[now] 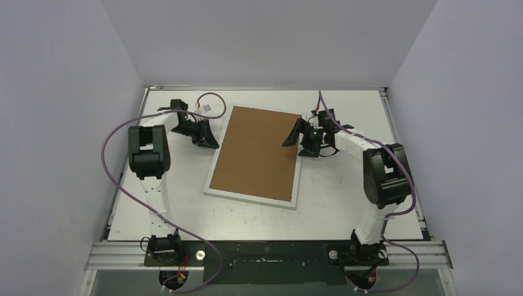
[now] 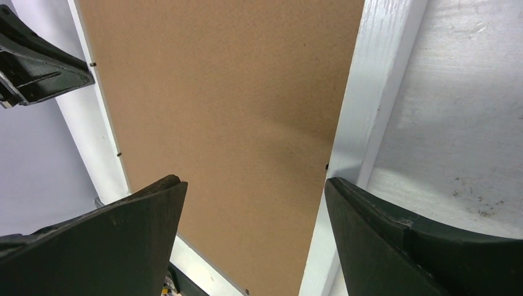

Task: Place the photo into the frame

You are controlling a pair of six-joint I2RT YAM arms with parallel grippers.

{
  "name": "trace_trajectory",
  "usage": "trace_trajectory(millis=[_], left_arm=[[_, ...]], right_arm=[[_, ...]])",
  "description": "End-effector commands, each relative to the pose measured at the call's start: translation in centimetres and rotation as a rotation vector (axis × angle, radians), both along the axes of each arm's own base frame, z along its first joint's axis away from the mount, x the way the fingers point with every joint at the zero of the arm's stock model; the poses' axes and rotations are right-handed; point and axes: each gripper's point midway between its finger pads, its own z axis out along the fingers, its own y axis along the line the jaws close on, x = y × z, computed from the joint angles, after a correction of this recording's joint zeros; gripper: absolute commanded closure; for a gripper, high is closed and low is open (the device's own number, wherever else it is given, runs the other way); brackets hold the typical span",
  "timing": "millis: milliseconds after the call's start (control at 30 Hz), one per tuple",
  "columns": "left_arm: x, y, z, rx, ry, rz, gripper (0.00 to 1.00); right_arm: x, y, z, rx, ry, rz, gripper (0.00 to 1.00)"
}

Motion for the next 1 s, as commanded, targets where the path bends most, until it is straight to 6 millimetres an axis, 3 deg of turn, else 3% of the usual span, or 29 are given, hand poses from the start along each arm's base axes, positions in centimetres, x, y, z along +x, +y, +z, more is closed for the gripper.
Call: trace_trajectory(millis=[0,333,967], left_arm=[[-0.6,0.7,-2.4,0.063,0.010,-0.019,0.86],[-0.8,0.7,-2.4,0.060,0.012,-0.023,0.89],[-0.9,0.6,-2.4,0.052,0.008,-0.032,0.92]], right_arm=[[0.5,-0.3,-0.8,-0.013,-0.017,-0.008,0.14],[0.4,-0.1,-1.8,-0.009,0.003,-0.011,0.15],[-1.1,2.3,-2.6,-0.017,0.035,0.042,0.16]])
